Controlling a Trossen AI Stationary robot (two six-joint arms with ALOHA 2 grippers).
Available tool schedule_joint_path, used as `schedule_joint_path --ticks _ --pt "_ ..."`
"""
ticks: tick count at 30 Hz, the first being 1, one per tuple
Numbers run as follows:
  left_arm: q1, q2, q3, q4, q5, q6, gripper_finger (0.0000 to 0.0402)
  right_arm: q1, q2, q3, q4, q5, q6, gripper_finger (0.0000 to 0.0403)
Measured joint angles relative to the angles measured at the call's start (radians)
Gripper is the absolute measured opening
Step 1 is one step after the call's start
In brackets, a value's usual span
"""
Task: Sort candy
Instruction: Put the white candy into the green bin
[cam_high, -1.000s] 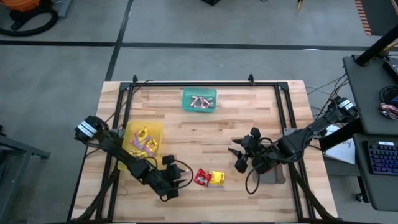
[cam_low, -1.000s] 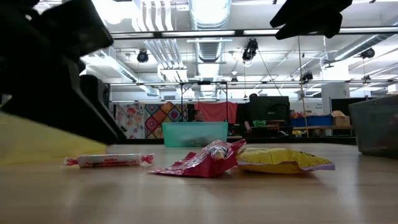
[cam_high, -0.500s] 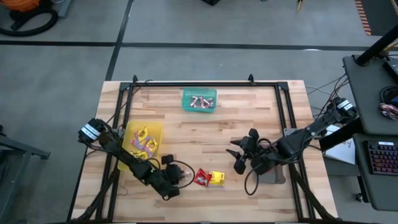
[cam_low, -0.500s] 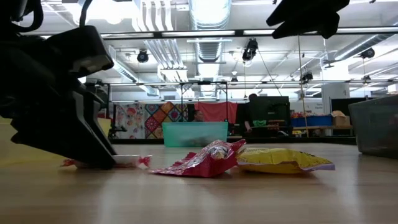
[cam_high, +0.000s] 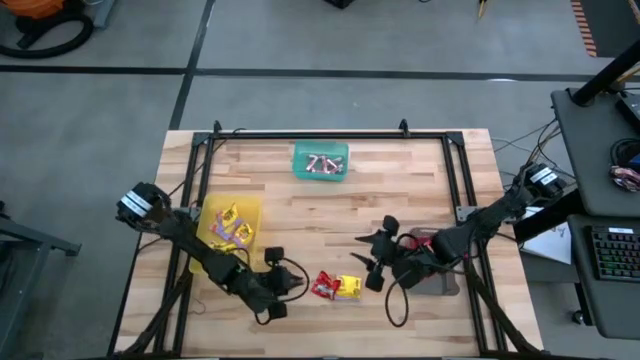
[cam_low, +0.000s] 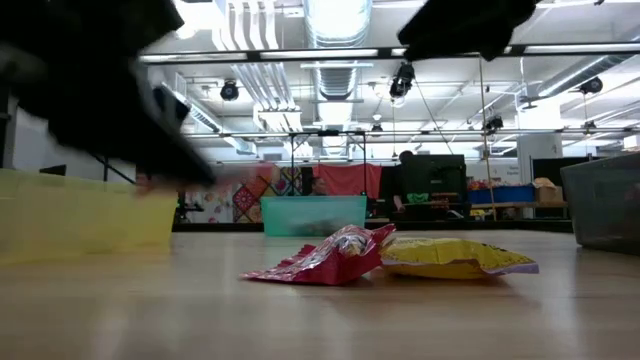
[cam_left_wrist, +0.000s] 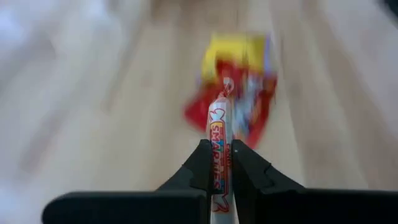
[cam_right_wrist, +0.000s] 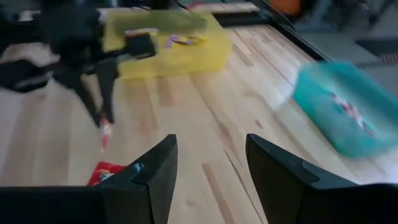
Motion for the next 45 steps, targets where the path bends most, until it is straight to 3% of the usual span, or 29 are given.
schedule_joint_path --ticks 5,10,18,26,36,45 --pt "0.001 -0.115 0.0 0.131 -0.105 0.23 0.0008 -0.007 0.055 -0.004 0.224 -0.076 -0.195 0.0183" --pt "0.001 -0.177 0.0 0.322 -0.109 0.448 0.0008 -0.031 0.128 -0.017 0.543 -0.227 -0.402 0.0183" --pt "0.011 -0.164 -0.001 0.427 -0.112 0.511 0.0008 -0.086 0.265 -0.017 0.916 -0.491 -0.534 0.0183" --pt "0.015 -0.156 -0.002 0.462 -0.114 0.51 0.001 -0.127 0.308 -0.017 0.962 -0.511 -0.527 0.0162" --pt "0.025 -0.157 -0.001 0.47 -0.113 0.513 0.0013 -0.159 0.307 -0.017 0.96 -0.564 -0.514 0.0039" --pt "0.028 -0.157 -0.001 0.469 -0.165 0.51 0.0076 -0.17 0.294 -0.017 0.939 -0.554 -0.495 0.0022"
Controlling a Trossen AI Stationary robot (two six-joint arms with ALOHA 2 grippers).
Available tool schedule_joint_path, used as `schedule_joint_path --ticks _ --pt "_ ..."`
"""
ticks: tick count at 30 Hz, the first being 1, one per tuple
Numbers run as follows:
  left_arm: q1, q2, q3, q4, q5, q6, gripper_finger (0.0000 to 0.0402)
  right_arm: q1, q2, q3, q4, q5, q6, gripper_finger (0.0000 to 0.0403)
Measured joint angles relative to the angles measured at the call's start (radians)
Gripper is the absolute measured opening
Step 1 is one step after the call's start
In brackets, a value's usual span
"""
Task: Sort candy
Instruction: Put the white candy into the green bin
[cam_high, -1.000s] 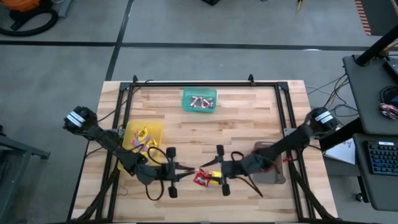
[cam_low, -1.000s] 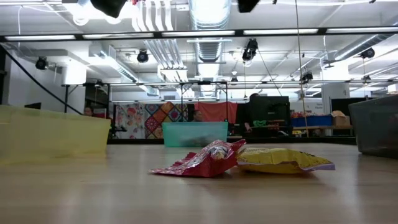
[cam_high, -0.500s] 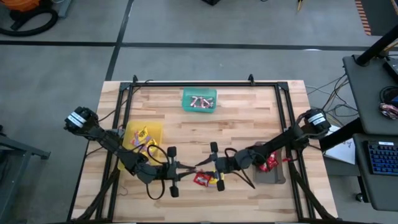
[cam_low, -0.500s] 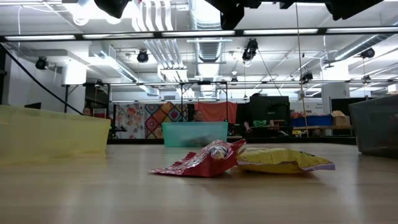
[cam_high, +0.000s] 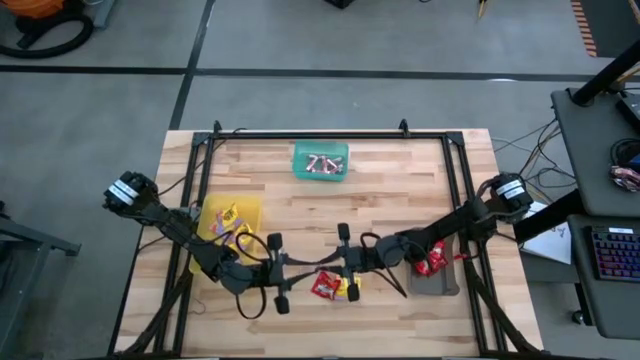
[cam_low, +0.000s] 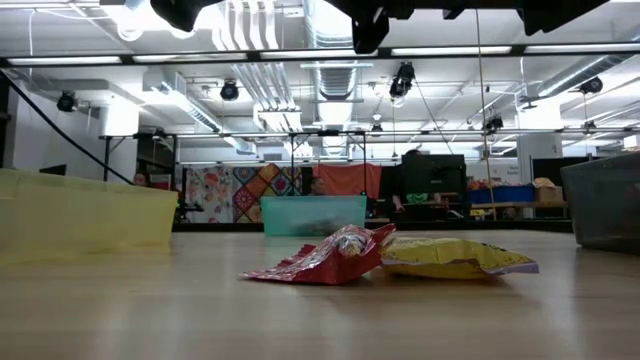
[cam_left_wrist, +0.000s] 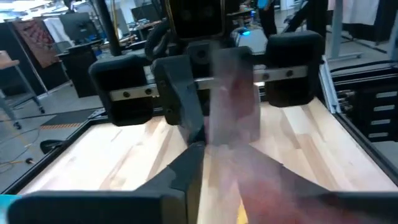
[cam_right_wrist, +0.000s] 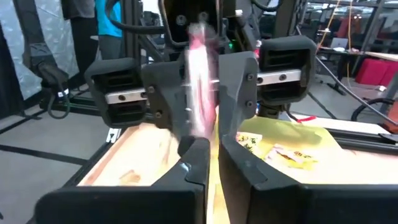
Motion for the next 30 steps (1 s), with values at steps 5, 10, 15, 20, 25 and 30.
schedule_joint_path --ticks 5,10,15,20,25,30 --pt "0.001 0.0 0.0 -0.013 -0.027 0.0 0.0107 -0.026 -0.002 0.0 -0.001 -0.002 0.016 0.0005" --pt "0.002 0.0 0.001 -0.054 -0.092 -0.001 0.01 -0.062 -0.002 0.0 -0.027 -0.011 0.051 0.0006" --pt "0.002 -0.002 0.001 -0.142 -0.118 -0.045 0.0049 -0.088 -0.003 0.002 -0.133 -0.01 0.114 0.0007" --pt "-0.005 -0.004 0.001 -0.31 -0.045 -0.175 0.001 -0.098 0.0 0.002 -0.356 -0.002 0.205 0.0008" --pt "-0.023 -0.004 0.001 -0.37 -0.001 -0.253 0.0002 -0.099 0.057 0.002 -0.425 0.023 0.183 0.0013" --pt "-0.064 -0.007 0.001 -0.368 -0.076 -0.261 0.0 -0.133 0.141 0.01 -0.408 0.023 0.16 0.0046"
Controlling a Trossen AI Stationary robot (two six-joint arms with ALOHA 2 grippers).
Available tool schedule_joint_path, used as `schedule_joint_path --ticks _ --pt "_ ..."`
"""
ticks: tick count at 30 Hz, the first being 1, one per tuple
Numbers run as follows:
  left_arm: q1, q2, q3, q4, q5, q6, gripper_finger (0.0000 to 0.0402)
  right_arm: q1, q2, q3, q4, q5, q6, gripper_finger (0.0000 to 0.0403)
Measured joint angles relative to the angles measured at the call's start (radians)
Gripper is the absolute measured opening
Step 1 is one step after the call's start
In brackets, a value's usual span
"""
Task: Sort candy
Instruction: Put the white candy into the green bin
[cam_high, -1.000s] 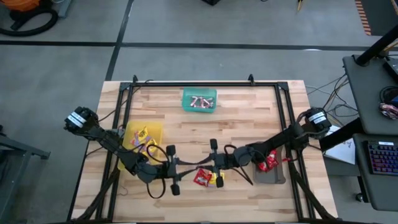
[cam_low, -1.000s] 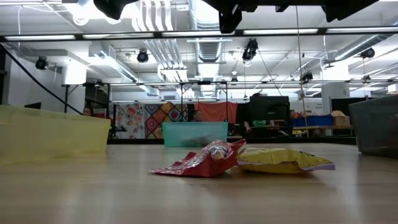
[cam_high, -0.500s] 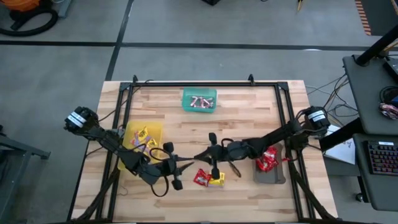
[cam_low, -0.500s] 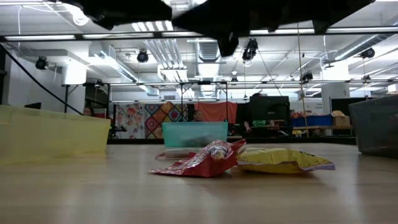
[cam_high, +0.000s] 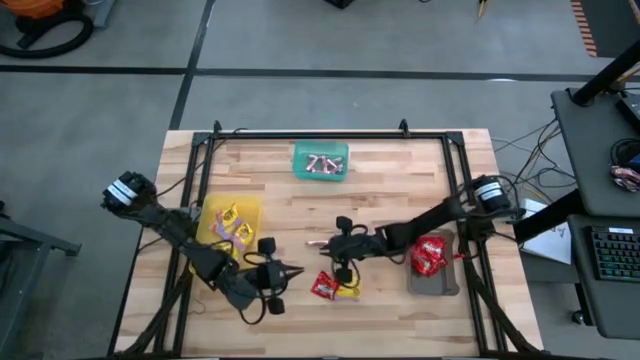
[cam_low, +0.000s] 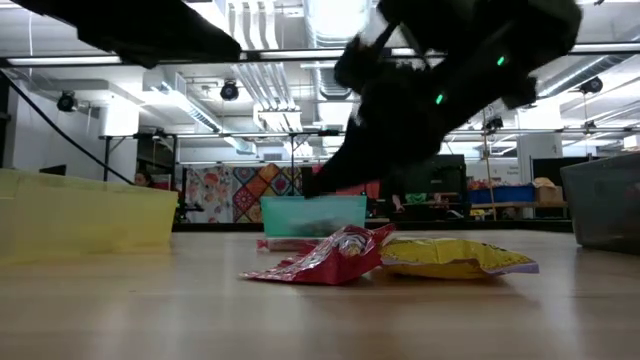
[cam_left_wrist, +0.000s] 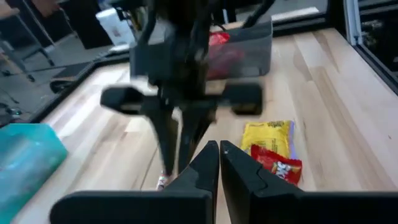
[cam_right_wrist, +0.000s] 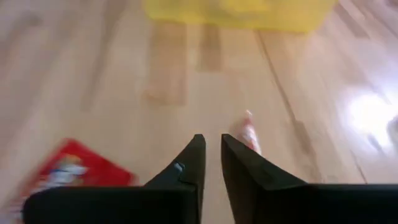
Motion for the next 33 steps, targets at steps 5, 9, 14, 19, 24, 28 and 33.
schedule_joint_path --ticks 5,9,14,19,24,28,33 --pt "-0.041 -0.008 0.0 0.0 -0.046 -0.002 0.0 -0.057 0.071 0.024 0.033 -0.004 -0.03 0.0101" --pt "-0.064 -0.027 0.0 -0.016 -0.049 -0.003 0.0 -0.088 0.124 0.029 0.09 -0.023 -0.08 0.0142" --pt "-0.085 -0.066 -0.034 -0.028 -0.053 0.0 0.0 -0.105 0.192 0.032 0.182 -0.082 -0.099 0.0169" --pt "-0.093 -0.144 -0.106 -0.005 -0.053 0.0 0.0 -0.125 0.232 0.043 0.202 -0.093 -0.074 0.0147" --pt "-0.092 -0.217 -0.217 0.158 -0.052 0.063 0.0 -0.149 0.246 0.046 0.203 -0.13 -0.059 0.0085" --pt "-0.09 -0.251 -0.325 0.36 -0.053 0.117 0.0 -0.169 0.258 0.046 0.208 -0.18 -0.059 0.0035" --pt "-0.087 -0.26 -0.421 0.537 -0.053 0.125 0.0 -0.175 0.244 0.045 0.209 -0.194 -0.048 0.0035"
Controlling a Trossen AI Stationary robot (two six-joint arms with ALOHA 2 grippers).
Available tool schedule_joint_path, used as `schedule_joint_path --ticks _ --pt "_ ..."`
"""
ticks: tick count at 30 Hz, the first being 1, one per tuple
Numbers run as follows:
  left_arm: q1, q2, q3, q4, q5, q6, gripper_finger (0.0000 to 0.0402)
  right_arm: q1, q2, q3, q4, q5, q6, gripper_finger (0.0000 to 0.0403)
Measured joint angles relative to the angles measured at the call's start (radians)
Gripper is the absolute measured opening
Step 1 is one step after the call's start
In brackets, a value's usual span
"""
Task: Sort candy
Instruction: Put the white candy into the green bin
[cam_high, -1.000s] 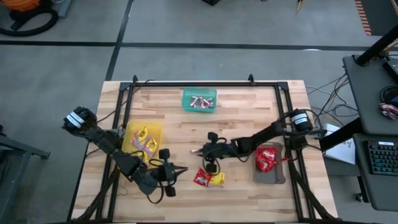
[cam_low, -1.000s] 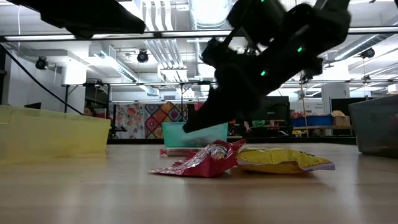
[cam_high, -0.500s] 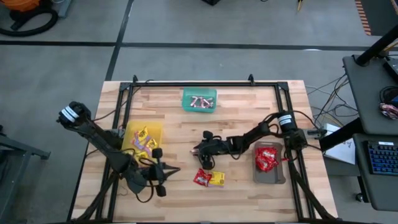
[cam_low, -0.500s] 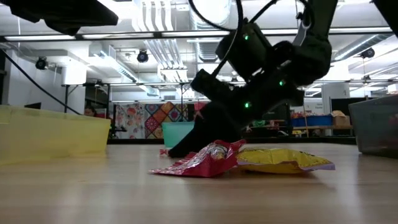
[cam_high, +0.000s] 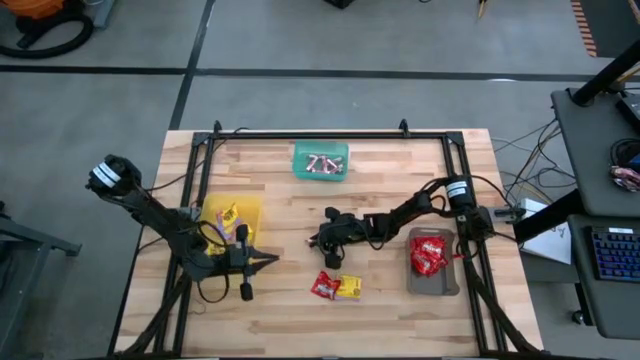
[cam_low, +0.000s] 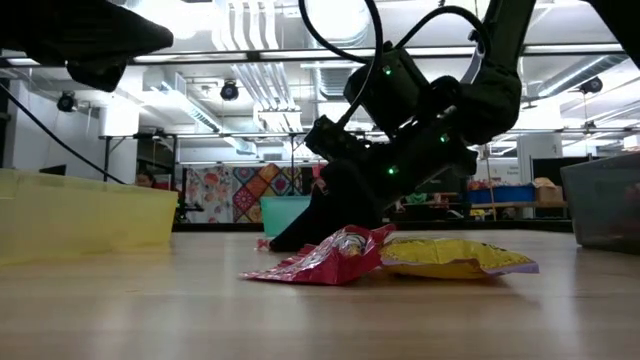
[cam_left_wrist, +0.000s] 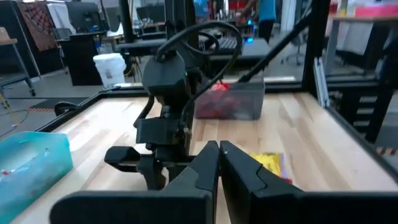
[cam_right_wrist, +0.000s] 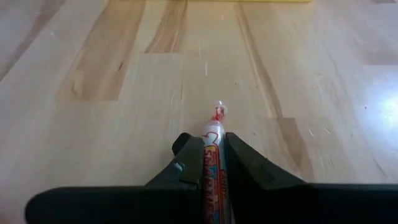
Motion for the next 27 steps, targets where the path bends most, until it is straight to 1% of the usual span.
schedule_joint_path --ticks 2,4,7,9,13,16,20,22,24,27 --pt "0.0 0.0 -0.018 0.038 0.0 -0.002 0.0 0.0 -0.02 0.0 -0.015 0.0 0.004 0.0035" --pt "0.0 0.0 -0.025 0.041 0.0 -0.003 0.0 -0.002 -0.052 0.002 -0.049 0.004 0.011 0.0035" --pt "0.0 0.0 -0.025 0.043 0.0 0.002 0.0 -0.016 -0.123 0.037 -0.15 0.01 0.014 0.0035" --pt "0.0 0.0 -0.025 0.043 0.0 0.004 0.0 -0.033 -0.177 0.067 -0.248 0.015 0.014 0.0035" --pt "0.0 0.0 -0.025 0.043 0.0 0.004 0.0 -0.095 -0.252 0.142 -0.419 0.015 -0.024 0.0035" --pt "0.001 0.0 -0.025 0.047 -0.002 0.005 0.0 -0.175 -0.286 0.221 -0.511 0.014 -0.057 0.0035" --pt "0.003 0.0 -0.024 0.051 -0.003 0.004 0.0 -0.309 -0.272 0.313 -0.601 0.015 -0.094 0.0035" --pt "0.003 0.0 -0.024 0.053 -0.011 0.002 0.0 -0.373 -0.247 0.342 -0.613 0.014 -0.077 0.0036" --pt "0.003 0.0 -0.024 0.058 -0.02 0.001 0.0 -0.428 -0.219 0.367 -0.614 0.012 -0.033 0.0049" --pt "0.003 0.0 -0.024 0.058 -0.028 -0.003 0.0 -0.493 -0.175 0.399 -0.619 -0.006 0.04 0.0086"
